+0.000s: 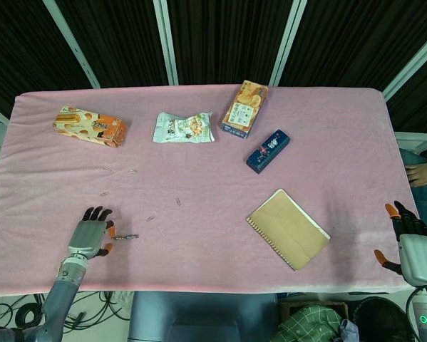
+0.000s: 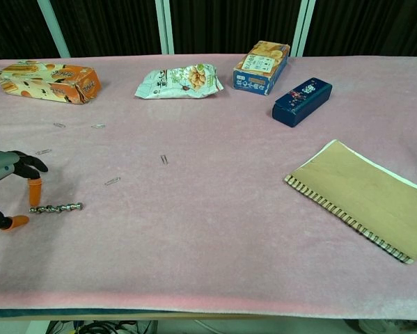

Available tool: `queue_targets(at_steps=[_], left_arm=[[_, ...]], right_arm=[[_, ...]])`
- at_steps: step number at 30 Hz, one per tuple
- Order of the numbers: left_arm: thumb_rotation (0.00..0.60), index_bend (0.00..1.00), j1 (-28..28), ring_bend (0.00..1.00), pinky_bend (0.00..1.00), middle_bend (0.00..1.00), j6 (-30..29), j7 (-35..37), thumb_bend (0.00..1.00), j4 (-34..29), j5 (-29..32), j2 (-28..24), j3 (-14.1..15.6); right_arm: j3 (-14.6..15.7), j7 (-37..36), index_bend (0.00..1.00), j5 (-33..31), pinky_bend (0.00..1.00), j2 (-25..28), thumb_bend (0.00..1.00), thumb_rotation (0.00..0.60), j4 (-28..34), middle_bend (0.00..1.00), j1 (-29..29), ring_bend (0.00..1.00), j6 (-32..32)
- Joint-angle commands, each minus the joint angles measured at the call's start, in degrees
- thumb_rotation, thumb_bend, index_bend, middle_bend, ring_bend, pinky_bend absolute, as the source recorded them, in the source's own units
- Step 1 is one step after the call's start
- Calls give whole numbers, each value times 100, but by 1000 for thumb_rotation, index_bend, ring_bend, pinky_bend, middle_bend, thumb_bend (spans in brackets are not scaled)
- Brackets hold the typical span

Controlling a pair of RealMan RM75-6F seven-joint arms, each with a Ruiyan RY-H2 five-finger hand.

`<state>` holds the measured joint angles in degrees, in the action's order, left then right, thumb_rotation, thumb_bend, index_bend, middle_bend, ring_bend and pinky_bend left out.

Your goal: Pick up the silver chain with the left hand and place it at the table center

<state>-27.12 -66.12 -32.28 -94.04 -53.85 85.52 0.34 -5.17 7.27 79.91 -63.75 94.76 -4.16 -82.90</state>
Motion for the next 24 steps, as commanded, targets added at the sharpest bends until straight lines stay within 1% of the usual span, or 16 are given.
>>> queue_targets(at_steps=[1,13,17,24], left_arm=[[600,530,15,0,0,134,-8,26,313,38,-3,23,-18],[600,540,8,0,0,142,23,27,314,201,66,115,-142],[600,540,-19,0,0,142,88,-27,338,237,101,146,-148],[600,542,-51,0,0,143,144,-93,338,262,122,190,-155]], right_arm=[[1,3,43,-3,174,1,141,600,7,20,1,86,2],[-6,-1,43,-40,173,11,142,600,25,20,-1,86,22],[-7,3,43,-56,173,13,141,600,27,20,-4,86,37],[-12,17,43,-72,173,13,141,600,37,20,-4,86,39]])
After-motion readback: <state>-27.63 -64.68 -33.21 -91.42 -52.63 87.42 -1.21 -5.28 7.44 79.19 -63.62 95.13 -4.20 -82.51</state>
